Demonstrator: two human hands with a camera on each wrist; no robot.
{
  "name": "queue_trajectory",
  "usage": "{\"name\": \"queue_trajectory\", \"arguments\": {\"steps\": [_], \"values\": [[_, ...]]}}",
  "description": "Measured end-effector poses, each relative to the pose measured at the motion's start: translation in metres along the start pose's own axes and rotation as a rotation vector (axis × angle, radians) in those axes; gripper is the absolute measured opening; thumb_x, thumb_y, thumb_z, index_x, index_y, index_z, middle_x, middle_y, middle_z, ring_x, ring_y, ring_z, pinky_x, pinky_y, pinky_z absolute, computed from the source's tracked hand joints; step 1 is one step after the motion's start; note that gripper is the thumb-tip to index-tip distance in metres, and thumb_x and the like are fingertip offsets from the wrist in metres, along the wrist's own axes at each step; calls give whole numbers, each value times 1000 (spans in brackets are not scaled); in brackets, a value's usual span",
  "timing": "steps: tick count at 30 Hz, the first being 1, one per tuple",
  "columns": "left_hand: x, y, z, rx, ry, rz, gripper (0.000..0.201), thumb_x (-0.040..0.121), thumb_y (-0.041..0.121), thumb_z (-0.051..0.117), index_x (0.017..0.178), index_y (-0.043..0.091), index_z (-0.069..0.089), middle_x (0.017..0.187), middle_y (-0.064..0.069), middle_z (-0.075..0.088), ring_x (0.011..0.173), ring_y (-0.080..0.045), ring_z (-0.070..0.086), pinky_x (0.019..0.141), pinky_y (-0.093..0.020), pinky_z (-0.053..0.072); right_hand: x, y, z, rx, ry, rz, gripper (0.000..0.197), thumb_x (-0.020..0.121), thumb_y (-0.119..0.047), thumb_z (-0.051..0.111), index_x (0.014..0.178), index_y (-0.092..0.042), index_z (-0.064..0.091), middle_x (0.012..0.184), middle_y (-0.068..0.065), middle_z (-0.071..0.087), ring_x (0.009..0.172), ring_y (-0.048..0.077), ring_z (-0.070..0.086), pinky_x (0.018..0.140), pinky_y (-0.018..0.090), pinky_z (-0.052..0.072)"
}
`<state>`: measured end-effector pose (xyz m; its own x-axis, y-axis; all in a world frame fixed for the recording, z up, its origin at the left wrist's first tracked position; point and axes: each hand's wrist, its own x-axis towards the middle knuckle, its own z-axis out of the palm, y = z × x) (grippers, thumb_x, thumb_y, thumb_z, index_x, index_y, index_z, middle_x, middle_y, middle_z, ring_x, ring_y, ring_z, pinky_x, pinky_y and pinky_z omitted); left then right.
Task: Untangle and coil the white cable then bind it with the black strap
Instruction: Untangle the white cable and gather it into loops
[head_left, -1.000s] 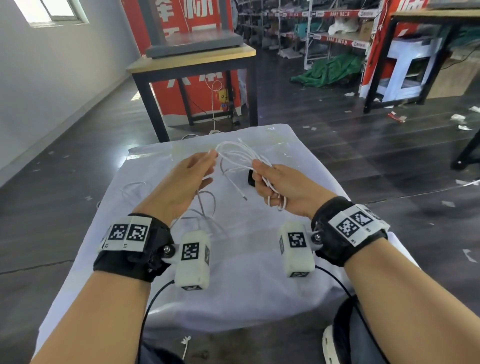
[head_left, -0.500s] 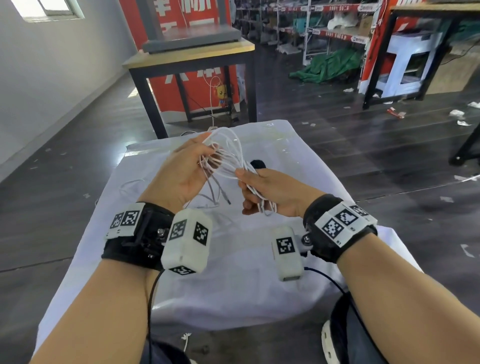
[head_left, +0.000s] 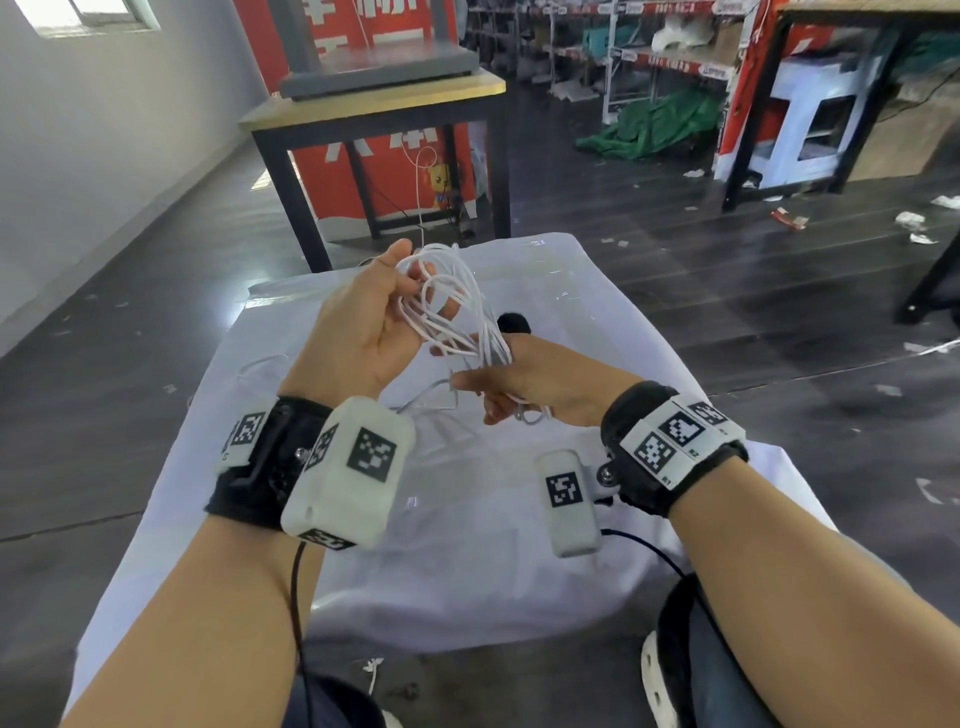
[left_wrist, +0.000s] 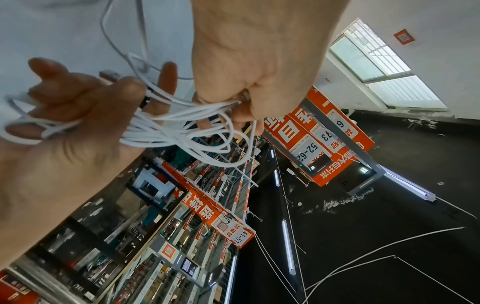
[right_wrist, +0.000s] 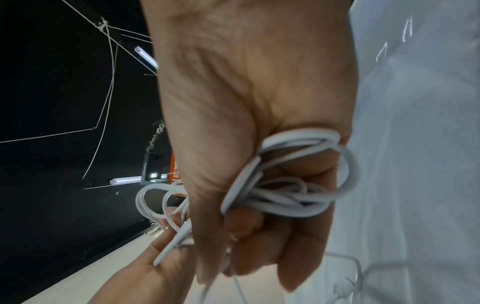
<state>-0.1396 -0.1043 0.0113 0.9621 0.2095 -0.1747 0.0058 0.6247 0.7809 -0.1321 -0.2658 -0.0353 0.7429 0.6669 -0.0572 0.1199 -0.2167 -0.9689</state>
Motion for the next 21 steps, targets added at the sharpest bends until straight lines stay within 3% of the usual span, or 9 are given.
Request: {"name": "queue_trajectory", "arguments": {"steps": [3, 6, 9, 12, 14, 18, 21], "values": [[2, -4, 2, -76, -27, -10, 35, 88, -13, 40, 108, 6, 61, 99, -19, 66, 69, -25, 69, 67, -41, 58, 0, 0, 2, 71, 2, -8, 15, 92, -22, 61, 98, -8, 62, 64, 6, 47, 51, 9, 53, 64, 23, 55], [-2, -6, 4, -16, -69, -7, 29, 90, -10, 42, 103, 4, 63, 97, -17, 67, 84, -26, 66, 80, -43, 58, 3, 4, 2, 87, 58, -13, 20, 96, -24, 55, 86, -9, 64, 68, 14, 47, 51, 10, 54, 62, 21, 54], [-8, -6, 2, 282, -113, 24, 19, 93, 1, 52, 105, 10, 64, 94, -7, 69, 92, -24, 65, 90, -42, 54, 5, 8, -3, 151, 143, 31, 24, 98, -26, 51, 82, -11, 63, 62, 2, 50, 55, 10, 55, 57, 17, 50], [-12, -2, -7, 773, -74, 178, 18, 96, 15, 53, 113, 17, 59, 118, -1, 61, 107, -17, 61, 99, -36, 49, 6, 11, -13, 298, 260, 58, 26, 97, -28, 51, 80, -12, 62, 57, -3, 49, 57, 13, 50, 58, 22, 46], [-15, -2, -11, 1000, -115, 232, 22, 98, 21, 51, 118, 13, 58, 121, -1, 60, 107, -14, 62, 96, -28, 50, 7, 12, -18, 391, 322, 78, 28, 97, -31, 51, 80, -12, 63, 58, -1, 48, 55, 12, 48, 58, 24, 45], [-25, -9, -11, 1175, -443, 1, 25, 94, 30, 55, 111, 15, 66, 104, 1, 72, 88, -14, 70, 81, -21, 55, 8, 10, -20, 573, 367, 92, 28, 97, -30, 52, 79, -13, 63, 53, -3, 47, 50, 9, 48, 61, 24, 43], [-25, -9, -13, 1256, -476, -4, 18, 92, 24, 60, 106, 18, 70, 83, 2, 73, 63, -6, 63, 63, -14, 50, 8, 13, -26, 603, 476, 63, 28, 98, -31, 51, 81, -14, 64, 58, -1, 46, 53, 11, 49, 62, 26, 42]]}}
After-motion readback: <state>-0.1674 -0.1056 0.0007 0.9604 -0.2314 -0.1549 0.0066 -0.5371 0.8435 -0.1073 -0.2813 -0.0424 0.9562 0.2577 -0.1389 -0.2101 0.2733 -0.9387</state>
